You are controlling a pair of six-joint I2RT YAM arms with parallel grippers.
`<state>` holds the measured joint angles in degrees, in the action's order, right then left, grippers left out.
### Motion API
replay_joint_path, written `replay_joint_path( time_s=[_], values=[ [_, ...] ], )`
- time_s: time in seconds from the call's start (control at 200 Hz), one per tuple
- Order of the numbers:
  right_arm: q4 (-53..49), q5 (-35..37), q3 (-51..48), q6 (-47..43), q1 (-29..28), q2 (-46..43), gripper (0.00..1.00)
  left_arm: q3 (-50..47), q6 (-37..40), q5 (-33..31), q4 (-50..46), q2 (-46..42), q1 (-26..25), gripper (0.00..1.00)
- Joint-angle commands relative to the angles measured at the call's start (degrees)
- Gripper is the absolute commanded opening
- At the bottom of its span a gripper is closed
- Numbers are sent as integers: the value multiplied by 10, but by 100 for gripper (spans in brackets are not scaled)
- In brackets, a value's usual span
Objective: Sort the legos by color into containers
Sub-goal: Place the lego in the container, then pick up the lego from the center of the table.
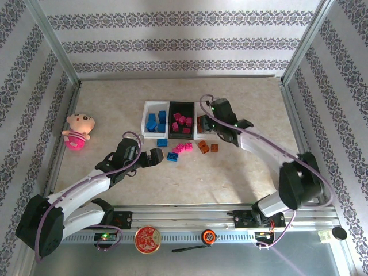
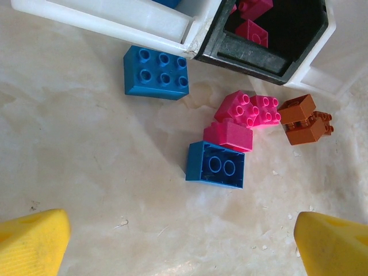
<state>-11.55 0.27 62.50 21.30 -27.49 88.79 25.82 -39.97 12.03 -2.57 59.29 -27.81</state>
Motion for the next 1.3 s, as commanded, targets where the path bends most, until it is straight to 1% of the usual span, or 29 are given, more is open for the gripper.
replay_joint_path(
  time_s=[0.0, 0.11, 0.18, 0.21, 0.25, 0.33, 0.38, 0.42, 0.565, 0.66, 0.794, 0.914, 0.984, 1.249, 1.294],
  values=[
    [-10, 25, 55, -5, 13, 66, 18, -8, 4, 5, 0, -11, -9, 100],
    [-28, 33, 101, 3, 20, 116, 20, -8, 6, 6, -3, -11, -9, 100],
    [-29, 38, 112, 9, 22, 132, 26, -11, 6, 7, -2, -11, -9, 100],
    [-27, 38, 114, 12, 22, 138, 30, -11, 7, 8, -4, -12, -9, 100],
    [-26, 38, 119, 12, 22, 143, 37, -11, 8, 8, -6, -12, -9, 100],
    [-28, 41, 126, 13, 23, 147, 55, -8, 14, 7, -14, -13, -10, 100],
    [-25, 42, 126, 14, 23, 141, 62, -5, 17, 8, -17, -13, -10, 100],
    [-24, 41, 124, 14, 23, 133, 65, -3, 19, 8, -19, -12, -9, 100],
    [-5, 25, 84, 20, 20, 79, 67, 18, 41, -2, -35, 4, -20, 100],
    [17, 8, 36, 27, 10, 32, 67, 53, 69, -45, -65, 39, -57, 98],
    [40, 4, -36, 30, -16, -24, 68, 101, 101, -104, -75, 120, -113, 97],
    [54, 5, -95, 40, -29, -68, 68, 151, 131, -132, -75, 211, -144, 89],
    [57, 5, -118, 44, -31, -92, 68, 182, 145, -158, -78, 257, -161, 86],
    [65, 5, -170, 47, -31, -159, 69, 249, 164, -215, -86, 370, -167, 85],
    [65, 5, -174, 48, -31, -167, 69, 255, 166, -216, -88, 385, -167, 81]
  ],
)
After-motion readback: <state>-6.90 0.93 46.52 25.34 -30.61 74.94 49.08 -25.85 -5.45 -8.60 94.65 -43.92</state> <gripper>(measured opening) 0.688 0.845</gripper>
